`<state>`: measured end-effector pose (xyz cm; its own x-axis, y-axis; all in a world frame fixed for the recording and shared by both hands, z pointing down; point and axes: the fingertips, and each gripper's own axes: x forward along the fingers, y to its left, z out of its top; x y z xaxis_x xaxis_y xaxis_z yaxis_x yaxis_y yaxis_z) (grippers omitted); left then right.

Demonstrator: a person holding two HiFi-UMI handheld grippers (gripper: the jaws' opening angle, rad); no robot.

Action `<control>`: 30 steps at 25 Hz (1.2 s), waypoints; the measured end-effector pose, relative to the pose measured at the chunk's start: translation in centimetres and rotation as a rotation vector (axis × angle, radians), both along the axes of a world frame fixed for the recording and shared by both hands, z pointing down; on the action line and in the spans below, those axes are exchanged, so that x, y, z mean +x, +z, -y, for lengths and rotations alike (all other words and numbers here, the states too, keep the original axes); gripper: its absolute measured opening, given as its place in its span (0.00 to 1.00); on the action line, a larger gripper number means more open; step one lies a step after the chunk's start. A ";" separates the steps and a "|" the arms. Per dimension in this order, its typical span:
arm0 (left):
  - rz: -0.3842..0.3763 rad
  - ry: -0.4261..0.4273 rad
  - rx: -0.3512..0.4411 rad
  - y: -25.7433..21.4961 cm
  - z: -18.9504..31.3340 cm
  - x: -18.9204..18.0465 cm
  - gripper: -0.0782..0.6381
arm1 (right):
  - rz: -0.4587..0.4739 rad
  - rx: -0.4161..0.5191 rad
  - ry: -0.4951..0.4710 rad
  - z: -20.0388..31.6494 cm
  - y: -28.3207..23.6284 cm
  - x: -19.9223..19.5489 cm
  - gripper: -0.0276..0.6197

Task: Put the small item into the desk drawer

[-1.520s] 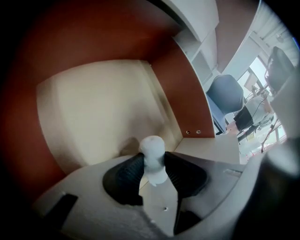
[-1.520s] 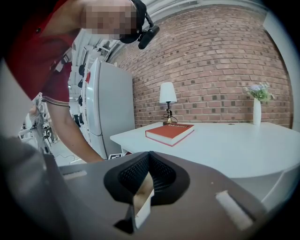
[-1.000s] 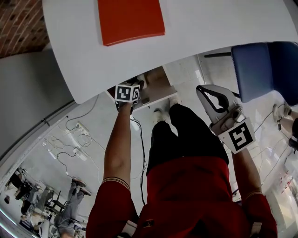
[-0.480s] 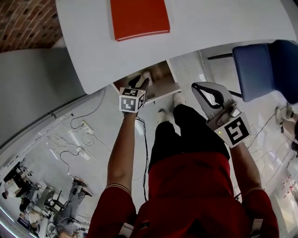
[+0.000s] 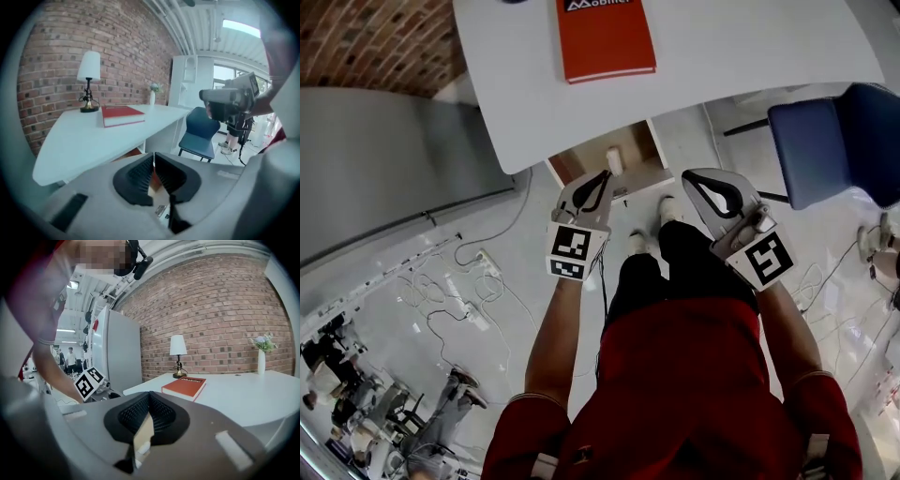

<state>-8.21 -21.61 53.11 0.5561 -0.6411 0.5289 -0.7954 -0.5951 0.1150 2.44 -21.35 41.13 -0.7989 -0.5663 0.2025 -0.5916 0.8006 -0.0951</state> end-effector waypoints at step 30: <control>-0.155 -0.042 0.505 -23.7 -9.6 1.4 0.11 | 0.149 0.119 0.023 -9.6 -11.5 -0.2 0.06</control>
